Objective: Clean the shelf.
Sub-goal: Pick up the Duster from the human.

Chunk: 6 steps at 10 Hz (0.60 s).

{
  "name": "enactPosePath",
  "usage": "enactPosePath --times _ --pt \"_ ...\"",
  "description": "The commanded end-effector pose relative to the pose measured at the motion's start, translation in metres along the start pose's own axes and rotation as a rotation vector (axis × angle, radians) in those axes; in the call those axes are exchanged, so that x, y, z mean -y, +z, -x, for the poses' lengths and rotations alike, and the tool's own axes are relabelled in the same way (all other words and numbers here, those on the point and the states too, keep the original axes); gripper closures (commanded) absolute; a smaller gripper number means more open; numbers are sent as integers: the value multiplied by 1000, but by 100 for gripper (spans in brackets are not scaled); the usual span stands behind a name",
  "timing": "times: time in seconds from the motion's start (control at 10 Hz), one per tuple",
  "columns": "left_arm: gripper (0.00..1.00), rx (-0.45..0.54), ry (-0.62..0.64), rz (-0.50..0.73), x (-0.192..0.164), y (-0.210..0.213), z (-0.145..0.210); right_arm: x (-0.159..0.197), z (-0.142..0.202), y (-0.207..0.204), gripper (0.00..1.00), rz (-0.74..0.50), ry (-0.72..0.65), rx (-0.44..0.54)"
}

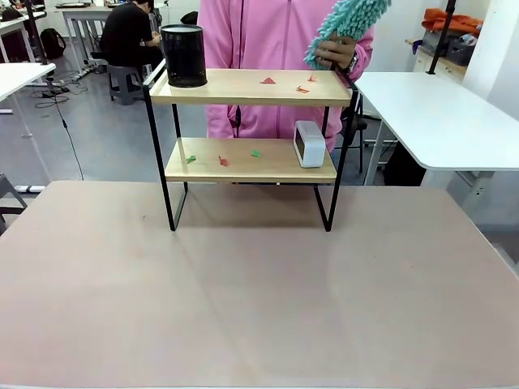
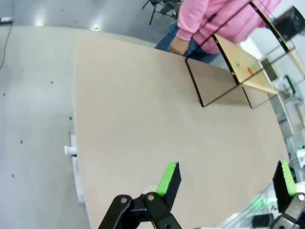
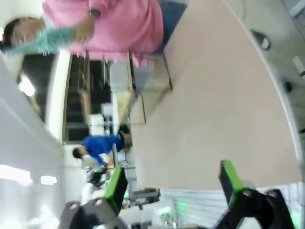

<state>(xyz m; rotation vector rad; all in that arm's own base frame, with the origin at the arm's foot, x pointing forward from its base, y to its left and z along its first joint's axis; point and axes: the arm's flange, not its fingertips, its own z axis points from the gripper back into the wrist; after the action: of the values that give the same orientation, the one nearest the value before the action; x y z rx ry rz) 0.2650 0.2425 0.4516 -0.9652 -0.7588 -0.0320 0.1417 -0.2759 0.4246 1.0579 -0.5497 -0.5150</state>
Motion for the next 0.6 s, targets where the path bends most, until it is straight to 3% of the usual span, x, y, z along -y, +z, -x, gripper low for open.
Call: enactPosePath --times 0.0,0.5 --pt "0 -43 -116 13 35 -1 -7 -39 3 1 0 -35 127 -132" --pt "0 -43 -116 13 35 -1 -7 -39 3 1 0 -35 127 -132"
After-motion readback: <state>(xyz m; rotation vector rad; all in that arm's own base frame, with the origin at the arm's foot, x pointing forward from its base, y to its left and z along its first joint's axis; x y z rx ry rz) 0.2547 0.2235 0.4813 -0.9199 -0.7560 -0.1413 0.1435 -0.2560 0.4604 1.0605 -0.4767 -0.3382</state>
